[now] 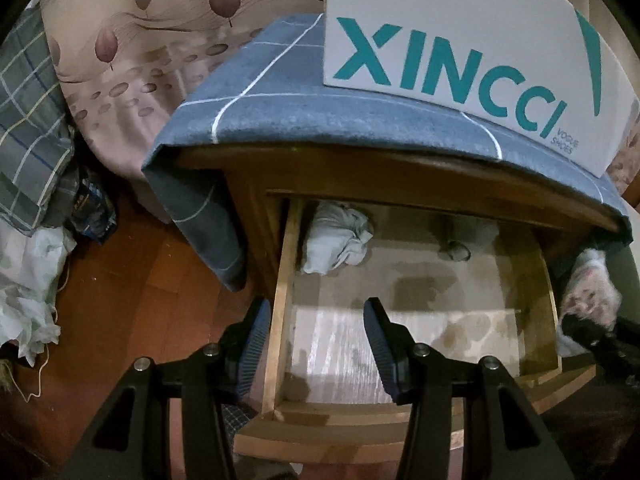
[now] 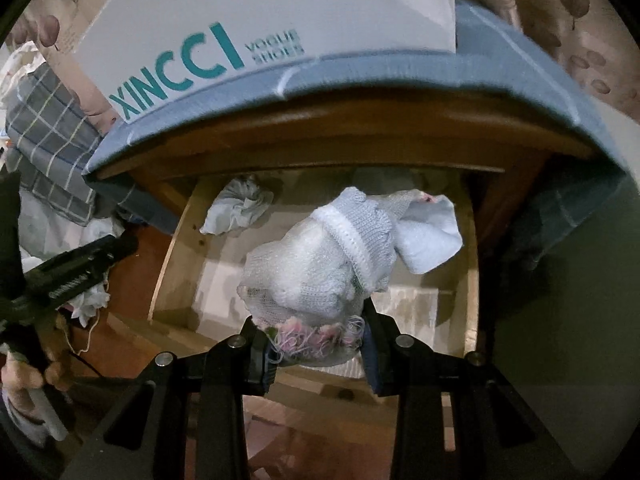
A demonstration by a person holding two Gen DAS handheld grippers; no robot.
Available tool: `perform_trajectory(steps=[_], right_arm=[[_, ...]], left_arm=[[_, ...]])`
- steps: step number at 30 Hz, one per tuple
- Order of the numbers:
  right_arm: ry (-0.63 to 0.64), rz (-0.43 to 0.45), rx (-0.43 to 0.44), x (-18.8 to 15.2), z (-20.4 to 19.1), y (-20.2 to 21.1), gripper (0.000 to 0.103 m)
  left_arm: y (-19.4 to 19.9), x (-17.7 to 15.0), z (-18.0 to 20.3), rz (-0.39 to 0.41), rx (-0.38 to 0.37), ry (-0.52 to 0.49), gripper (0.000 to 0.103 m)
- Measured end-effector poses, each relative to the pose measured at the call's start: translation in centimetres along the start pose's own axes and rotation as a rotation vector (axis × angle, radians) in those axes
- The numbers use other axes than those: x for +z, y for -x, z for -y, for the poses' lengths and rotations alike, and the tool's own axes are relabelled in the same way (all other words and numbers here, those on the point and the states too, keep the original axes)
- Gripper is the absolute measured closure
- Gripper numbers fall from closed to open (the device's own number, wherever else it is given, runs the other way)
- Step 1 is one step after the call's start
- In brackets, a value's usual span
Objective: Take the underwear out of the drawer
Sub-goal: 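Move the left tool back to the drawer while the right tool carries the mesh bag toward the box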
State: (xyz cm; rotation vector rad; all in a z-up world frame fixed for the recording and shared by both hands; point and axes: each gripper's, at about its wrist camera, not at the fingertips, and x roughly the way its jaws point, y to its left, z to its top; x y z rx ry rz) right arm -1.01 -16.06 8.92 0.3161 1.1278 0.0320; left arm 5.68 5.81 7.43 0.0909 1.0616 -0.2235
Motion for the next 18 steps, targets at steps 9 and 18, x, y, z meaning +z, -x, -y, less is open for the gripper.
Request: perform_trajectory(steps=[9, 18], right_arm=[[0.03, 0.085, 0.014, 3.7, -2.6, 7.5, 0.071], [0.084, 0.228, -0.03, 11.3, -4.8, 15.2, 0.071]], left_arm=[[-0.4, 0.0, 0.1, -0.04, -0.044, 0.047, 0.053], [0.0, -0.2, 0.6, -0.025, -0.038, 0.01, 0.053]])
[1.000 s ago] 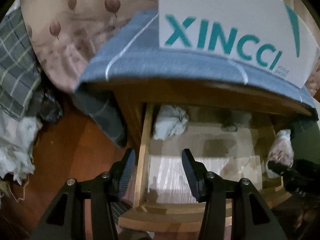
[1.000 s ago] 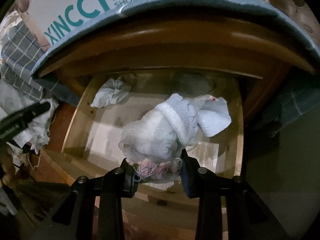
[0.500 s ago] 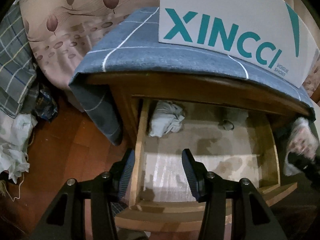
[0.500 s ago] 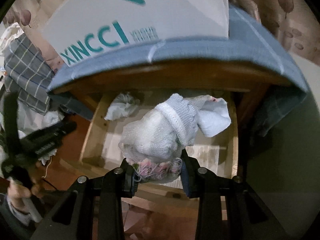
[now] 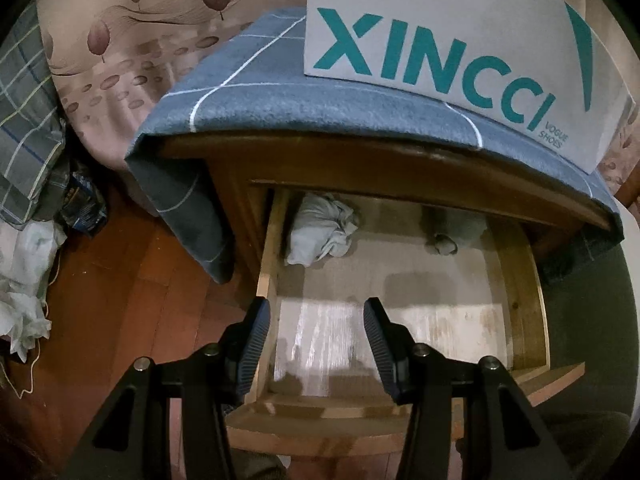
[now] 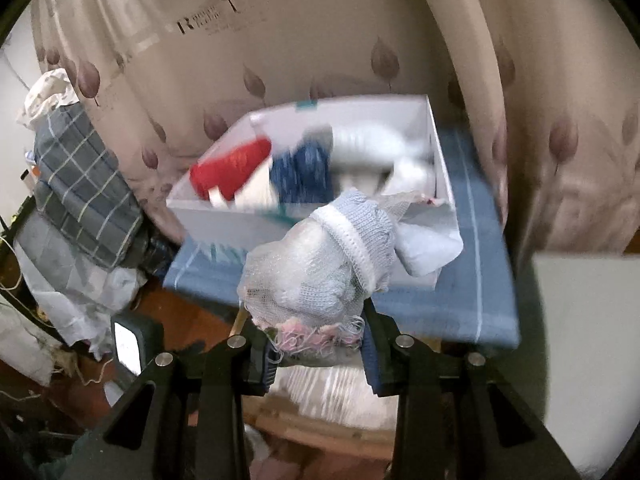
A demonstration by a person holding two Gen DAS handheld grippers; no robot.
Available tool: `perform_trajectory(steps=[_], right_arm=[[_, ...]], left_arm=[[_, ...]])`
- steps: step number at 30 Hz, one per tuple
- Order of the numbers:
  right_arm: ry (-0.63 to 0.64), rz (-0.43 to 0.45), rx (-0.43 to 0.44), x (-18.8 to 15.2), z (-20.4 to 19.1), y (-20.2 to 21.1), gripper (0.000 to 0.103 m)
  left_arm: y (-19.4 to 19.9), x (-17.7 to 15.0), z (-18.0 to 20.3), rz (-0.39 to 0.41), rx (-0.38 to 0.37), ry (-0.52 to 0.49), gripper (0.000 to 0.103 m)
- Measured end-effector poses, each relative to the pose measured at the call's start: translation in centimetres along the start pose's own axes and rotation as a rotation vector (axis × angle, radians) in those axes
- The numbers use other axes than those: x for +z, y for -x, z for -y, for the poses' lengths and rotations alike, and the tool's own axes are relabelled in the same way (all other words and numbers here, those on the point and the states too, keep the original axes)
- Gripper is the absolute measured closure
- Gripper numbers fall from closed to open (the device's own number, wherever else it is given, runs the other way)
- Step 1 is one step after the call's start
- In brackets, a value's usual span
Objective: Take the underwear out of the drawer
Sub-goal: 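Move the left tool back to the drawer while the right tool carries the mesh bag toward the box, then lower the white mesh bag into the box and open the right tool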
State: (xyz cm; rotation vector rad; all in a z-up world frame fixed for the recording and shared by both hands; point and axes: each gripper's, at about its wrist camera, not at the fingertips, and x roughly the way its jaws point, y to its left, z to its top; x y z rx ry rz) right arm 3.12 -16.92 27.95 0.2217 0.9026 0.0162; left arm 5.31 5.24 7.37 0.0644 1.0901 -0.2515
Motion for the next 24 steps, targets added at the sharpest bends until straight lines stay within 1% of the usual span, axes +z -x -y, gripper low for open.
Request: perform_trajectory(steps=[3, 6, 9, 10, 13, 18, 19, 21, 23, 24], right_arm=[[0.022, 0.016, -0.038, 2.7, -0.5, -0.5, 0.071], [0.026, 0.008, -0.057, 4.6, -0.4, -2.0, 0.071], [0.046, -0.018, -0.093, 6.1, -0.4, -4.0, 0.071], [0.046, -0.041, -0.105, 6.6, -0.2, -5.2, 0.071], [0.056, -0.077, -0.145, 7.1, 0.2, -7.5, 0.071], [0.037, -0.143, -0.184, 6.8, 1.4, -11.1, 0.07], [0.019, -0.17, -0.163, 6.6, 1.8, -12.2, 0.07], [-0.004, -0.189, -0.147, 6.2, 2.1, -13.3, 0.07], [0.004, -0.178, -0.155, 6.1, 2.0, -13.7, 0.069], [-0.005, -0.178, -0.149, 6.1, 2.1, -13.8, 0.067]], left_arm=[[0.1, 0.0, -0.2, 0.001, 0.002, 0.007, 0.053], [0.1, 0.1, -0.6, 0.002, 0.001, 0.023, 0.053], [0.2, 0.2, -1.2, 0.009, 0.008, 0.047, 0.053], [0.3, 0.3, -1.3, 0.015, 0.013, 0.051, 0.053], [0.4, 0.4, -1.5, 0.02, 0.02, 0.049, 0.053], [0.1, 0.5, -1.4, 0.001, 0.009, 0.05, 0.053], [0.0, 0.5, -1.4, -0.002, 0.005, 0.052, 0.053], [0.1, 0.5, -1.4, 0.001, -0.002, 0.055, 0.053], [0.2, 0.6, -1.5, 0.012, 0.009, 0.055, 0.053], [0.3, 0.6, -1.6, 0.018, 0.012, 0.058, 0.053]])
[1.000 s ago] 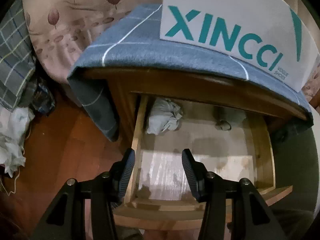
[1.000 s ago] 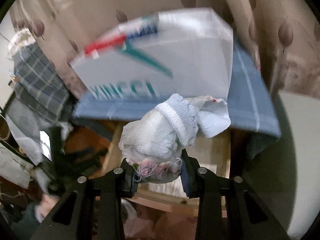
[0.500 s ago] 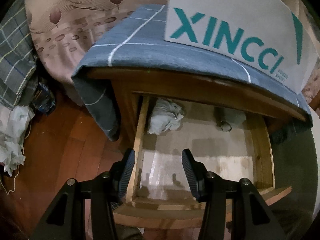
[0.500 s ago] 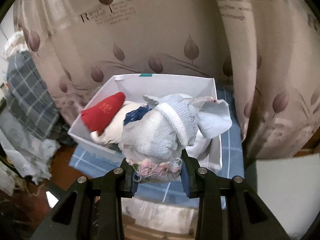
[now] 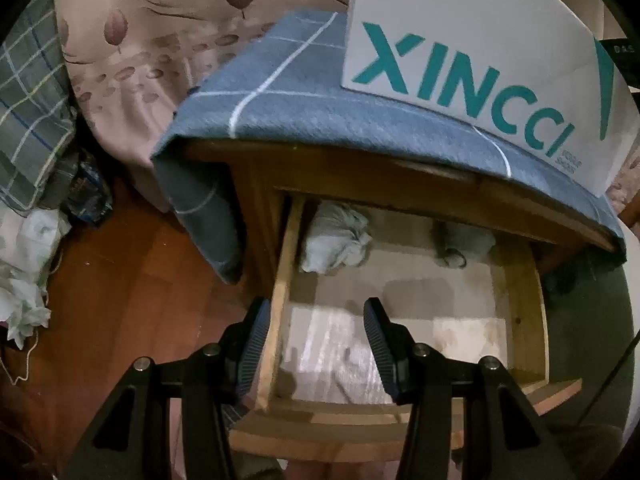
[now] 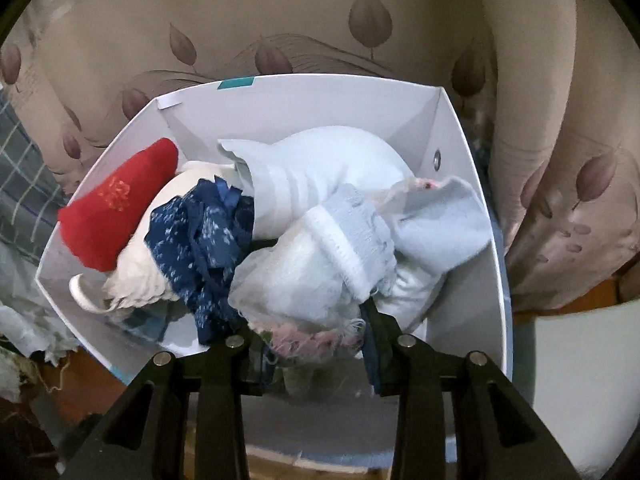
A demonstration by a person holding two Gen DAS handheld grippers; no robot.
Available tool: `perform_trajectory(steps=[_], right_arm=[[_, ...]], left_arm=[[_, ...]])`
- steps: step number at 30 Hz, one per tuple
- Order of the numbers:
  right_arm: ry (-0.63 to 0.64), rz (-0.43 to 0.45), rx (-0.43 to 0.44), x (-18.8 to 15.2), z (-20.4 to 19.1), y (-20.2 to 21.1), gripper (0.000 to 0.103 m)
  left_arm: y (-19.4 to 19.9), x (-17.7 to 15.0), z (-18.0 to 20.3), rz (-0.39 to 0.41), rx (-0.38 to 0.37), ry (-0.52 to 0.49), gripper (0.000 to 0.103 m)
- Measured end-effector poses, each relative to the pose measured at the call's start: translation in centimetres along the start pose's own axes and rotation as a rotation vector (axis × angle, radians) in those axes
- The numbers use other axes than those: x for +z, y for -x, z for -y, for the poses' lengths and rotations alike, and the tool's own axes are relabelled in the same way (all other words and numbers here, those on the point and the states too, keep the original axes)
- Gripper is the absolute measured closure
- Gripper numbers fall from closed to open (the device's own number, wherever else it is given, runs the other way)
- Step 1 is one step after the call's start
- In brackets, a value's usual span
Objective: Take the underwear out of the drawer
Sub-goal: 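Lower the white mesh bag into the box and open the right tool, then move the right tool back down into the drawer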
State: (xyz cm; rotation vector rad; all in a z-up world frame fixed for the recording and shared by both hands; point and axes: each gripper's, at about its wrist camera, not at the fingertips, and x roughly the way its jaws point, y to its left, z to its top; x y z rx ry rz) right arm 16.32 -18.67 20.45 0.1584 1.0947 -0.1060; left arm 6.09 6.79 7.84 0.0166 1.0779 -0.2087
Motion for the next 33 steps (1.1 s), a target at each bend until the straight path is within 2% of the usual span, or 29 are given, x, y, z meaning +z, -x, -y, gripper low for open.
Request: perform_trajectory(steps=[5, 8, 12, 20, 24, 26, 30, 33], right_arm=[[-0.002, 0.005, -0.009, -0.2, -0.2, 0.2, 0.061], [0.004, 0.027, -0.004, -0.4, -0.5, 1.1, 0.053], [0.082, 0.089, -0.044, -1.4, -1.9, 3.7, 0.034], [0.223, 0.169, -0.051, -4.6, -4.3, 9.1, 0.033], [0.381, 0.184, -0.117, -8.9, -6.2, 10.0, 0.032], [0.546, 0.168, -0.166, -12.0, -7.9, 9.4, 0.032], [0.837, 0.073, -0.259, -16.1, -10.4, 6.6, 0.035], [0.971, 0.012, -0.295, -17.7, -11.3, 4.4, 0.037]], left_arm=[[-0.4, 0.1, -0.7, -0.02, -0.012, 0.032, 0.053], [-0.5, 0.2, -1.1, -0.024, -0.008, 0.046, 0.053], [-0.5, 0.3, -1.9, -0.027, -0.006, 0.084, 0.053], [-0.3, 0.3, -3.5, -0.029, 0.008, 0.143, 0.053], [-0.3, 0.3, -4.5, -0.054, -0.02, 0.174, 0.053], [-0.1, 0.2, -5.3, -0.054, -0.025, 0.201, 0.053], [0.2, 0.1, -7.0, -0.049, -0.009, 0.267, 0.053], [0.3, 0.0, -8.3, -0.053, -0.021, 0.325, 0.053]])
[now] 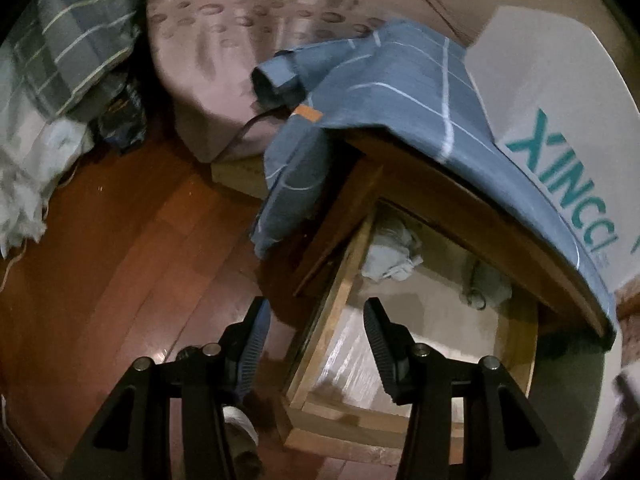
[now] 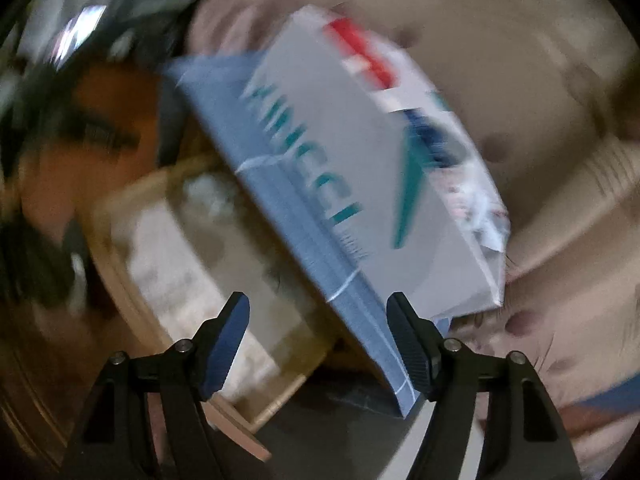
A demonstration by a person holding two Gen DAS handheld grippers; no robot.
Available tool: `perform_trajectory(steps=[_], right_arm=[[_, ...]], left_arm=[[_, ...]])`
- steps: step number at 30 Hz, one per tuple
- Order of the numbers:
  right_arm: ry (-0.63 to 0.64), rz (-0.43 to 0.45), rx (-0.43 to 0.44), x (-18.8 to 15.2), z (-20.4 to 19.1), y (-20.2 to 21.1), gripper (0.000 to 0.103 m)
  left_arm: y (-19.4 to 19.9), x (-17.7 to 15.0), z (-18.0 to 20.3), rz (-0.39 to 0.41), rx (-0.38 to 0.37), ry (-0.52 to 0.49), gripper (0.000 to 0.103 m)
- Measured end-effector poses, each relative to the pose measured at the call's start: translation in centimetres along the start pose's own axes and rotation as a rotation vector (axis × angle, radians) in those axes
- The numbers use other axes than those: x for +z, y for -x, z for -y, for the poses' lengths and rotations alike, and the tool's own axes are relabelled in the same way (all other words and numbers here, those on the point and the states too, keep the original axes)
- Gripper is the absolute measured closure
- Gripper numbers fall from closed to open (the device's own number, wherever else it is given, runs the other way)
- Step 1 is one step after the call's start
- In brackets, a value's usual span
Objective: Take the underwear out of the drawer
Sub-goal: 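Move the right tool back down into the drawer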
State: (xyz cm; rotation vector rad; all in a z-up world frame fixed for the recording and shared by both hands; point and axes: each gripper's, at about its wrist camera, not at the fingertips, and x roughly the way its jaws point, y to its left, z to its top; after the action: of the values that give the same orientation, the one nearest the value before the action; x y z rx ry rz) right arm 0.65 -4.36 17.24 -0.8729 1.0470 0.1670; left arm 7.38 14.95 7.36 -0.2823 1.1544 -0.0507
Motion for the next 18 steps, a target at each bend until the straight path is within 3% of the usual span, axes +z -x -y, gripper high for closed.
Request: perform_trajectory(steps=[5, 8, 18], right_arm=[[0.259, -0.081, -0.04, 0.5, -3.3, -3.7, 0.037], [0.473, -0.119, -0.11, 0.3, -5.6, -6.1, 0.037], [1.055, -0.204, -0.104, -2.2, -12.7, -11.8, 0.037]], left_arm=[[0.5, 0.3, -0.6, 0.011, -0.014, 0.017, 0.053], [0.5, 0.3, -0.8, 0.01, -0.021, 0.024, 0.053], [1.1, 0.3, -1.3, 0.012, -0.043, 0.033, 0.053]])
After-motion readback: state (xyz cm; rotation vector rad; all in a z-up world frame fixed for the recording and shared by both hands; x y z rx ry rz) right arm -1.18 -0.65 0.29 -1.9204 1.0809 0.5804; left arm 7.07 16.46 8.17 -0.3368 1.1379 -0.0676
